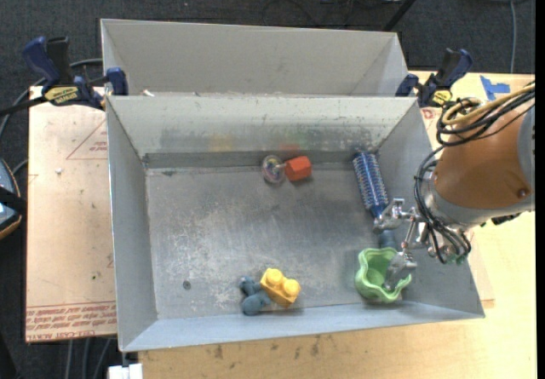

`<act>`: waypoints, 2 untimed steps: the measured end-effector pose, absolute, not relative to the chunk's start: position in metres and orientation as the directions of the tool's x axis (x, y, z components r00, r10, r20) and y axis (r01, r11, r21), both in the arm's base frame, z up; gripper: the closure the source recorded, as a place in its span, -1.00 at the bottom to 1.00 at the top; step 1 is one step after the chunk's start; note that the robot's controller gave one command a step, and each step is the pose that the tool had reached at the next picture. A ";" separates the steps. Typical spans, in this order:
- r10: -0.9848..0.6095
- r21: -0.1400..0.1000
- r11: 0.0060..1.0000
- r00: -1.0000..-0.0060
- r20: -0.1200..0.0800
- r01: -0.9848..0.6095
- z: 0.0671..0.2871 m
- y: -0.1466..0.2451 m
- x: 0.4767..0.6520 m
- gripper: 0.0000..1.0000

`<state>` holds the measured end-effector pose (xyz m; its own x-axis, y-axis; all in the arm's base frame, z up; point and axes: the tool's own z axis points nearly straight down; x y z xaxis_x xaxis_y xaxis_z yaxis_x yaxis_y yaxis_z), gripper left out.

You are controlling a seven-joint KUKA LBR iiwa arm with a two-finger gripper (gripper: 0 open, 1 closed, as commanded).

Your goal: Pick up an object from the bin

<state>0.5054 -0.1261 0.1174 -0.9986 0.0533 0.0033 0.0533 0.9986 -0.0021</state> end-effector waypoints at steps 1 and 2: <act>-0.158 -0.003 0.987 -0.987 -0.025 -0.158 0.085 -0.127 0.489 -1.00; -0.431 0.002 0.903 -0.902 -0.018 -0.431 0.092 -0.133 0.494 -1.00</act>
Offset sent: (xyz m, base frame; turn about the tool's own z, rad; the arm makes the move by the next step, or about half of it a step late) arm -0.0247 -0.0028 -0.0365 -0.2136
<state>0.4942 -0.1335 0.0916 -0.9024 -0.4305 -0.0181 -0.4306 0.9025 0.0023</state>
